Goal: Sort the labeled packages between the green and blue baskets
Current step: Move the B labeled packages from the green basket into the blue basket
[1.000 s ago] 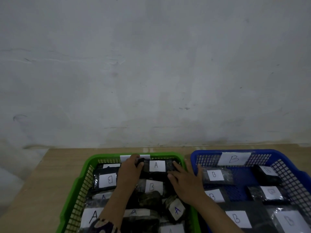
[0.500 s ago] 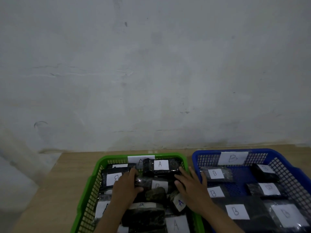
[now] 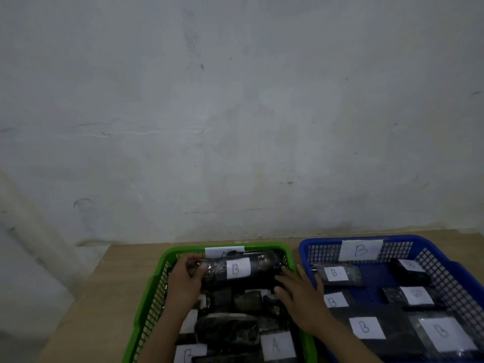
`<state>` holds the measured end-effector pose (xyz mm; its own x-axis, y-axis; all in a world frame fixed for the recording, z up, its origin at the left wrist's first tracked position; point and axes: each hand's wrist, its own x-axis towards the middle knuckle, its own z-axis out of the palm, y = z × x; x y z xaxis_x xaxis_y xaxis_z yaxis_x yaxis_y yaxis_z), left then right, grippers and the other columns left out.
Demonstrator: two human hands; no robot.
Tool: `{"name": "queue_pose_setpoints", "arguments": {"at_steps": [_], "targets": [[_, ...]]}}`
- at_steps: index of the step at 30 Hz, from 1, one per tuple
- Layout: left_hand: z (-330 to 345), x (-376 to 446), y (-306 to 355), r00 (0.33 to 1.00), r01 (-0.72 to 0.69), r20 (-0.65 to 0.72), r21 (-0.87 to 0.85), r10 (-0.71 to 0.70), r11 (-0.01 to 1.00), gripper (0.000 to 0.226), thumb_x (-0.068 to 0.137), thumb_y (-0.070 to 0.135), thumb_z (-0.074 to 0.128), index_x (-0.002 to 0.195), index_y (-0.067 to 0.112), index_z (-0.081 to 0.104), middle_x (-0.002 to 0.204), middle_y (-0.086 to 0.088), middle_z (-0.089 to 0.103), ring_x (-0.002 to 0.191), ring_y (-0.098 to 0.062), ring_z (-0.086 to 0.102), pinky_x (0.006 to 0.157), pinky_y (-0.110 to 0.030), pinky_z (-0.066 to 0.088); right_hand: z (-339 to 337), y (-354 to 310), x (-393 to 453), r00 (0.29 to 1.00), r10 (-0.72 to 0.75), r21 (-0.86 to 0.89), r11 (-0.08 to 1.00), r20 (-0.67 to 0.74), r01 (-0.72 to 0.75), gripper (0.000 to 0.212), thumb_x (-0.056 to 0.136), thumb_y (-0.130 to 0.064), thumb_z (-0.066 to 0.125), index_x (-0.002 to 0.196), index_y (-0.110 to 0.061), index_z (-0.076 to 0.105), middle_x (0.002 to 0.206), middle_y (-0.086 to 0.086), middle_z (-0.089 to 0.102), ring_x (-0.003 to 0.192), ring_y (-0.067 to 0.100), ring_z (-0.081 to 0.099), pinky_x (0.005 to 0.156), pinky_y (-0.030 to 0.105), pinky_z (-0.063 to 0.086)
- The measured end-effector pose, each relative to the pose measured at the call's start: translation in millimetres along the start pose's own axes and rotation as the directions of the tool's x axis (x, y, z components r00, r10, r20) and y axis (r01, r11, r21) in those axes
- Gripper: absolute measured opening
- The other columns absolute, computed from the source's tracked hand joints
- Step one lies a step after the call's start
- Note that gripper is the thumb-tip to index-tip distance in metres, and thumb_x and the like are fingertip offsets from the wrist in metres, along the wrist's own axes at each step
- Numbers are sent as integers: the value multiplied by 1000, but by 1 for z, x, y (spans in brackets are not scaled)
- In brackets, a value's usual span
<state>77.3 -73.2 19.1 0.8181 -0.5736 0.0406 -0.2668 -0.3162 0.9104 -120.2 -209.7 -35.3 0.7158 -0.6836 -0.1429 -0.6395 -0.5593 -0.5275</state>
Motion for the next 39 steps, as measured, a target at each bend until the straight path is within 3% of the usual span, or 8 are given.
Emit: {"name": "queue_pose_setpoints", "arguments": {"at_steps": [4,8,17,21,23,26,31,39], "targets": [[-2,-3,13,1000,-2,-12,-146,1,989,14,83,1,60,91,12,55,93,-11,60,84,-20,57,77,-30,43,-12,-12,-7,982,23,345,937,-189,44,35,93,-47,34,125,-38,41,136,-12,42,137,14,25,116,44,8],[11,-12,23,998,16,64,-211,-2,977,16,84,2,60,91,16,57,94,-10,62,81,-18,58,71,-25,45,-38,-24,-17,967,123,746,660,-222,87,41,85,-48,44,123,-47,31,124,-10,44,120,13,40,99,31,33],[68,-39,34,985,89,172,-342,-31,936,18,78,4,68,87,17,62,78,1,67,66,-3,62,51,-7,48,-66,27,-51,942,282,821,571,-180,-14,37,88,-33,53,122,-37,39,128,-3,41,116,13,40,96,32,37],[104,-51,47,972,103,236,-364,-15,926,14,85,13,60,84,26,60,88,0,68,78,-9,64,66,-18,47,-84,59,-67,895,368,815,579,-252,-8,34,90,-33,50,123,-39,40,125,-3,44,107,10,48,86,24,44],[125,-59,49,966,35,257,-258,34,965,8,89,18,54,92,24,60,101,-4,65,93,-17,58,75,-23,43,-96,75,-72,836,454,827,562,-309,1,36,91,-31,48,126,-35,40,121,-1,49,92,4,51,71,15,45],[157,-74,46,943,-118,319,46,97,992,32,93,32,45,122,20,50,134,-6,51,118,-19,45,95,-31,37,-111,102,-74,728,555,799,602,-402,-18,40,93,-28,45,132,-23,37,132,11,47,108,22,50,90,36,44],[203,-92,31,900,-369,409,542,147,755,72,85,65,1,145,25,4,157,-3,-7,133,-18,-34,114,-46,-13,-117,138,-67,730,552,730,675,-404,-107,42,94,-26,43,135,-20,34,141,12,40,127,30,39,97,38,36],[219,-99,21,867,-467,208,659,453,590,58,90,51,-8,140,24,-21,148,6,-36,137,-9,-28,111,-40,-18,-97,159,-30,858,489,595,739,-154,-315,50,95,-33,40,141,-23,22,148,12,33,132,31,35,107,45,30]]}}
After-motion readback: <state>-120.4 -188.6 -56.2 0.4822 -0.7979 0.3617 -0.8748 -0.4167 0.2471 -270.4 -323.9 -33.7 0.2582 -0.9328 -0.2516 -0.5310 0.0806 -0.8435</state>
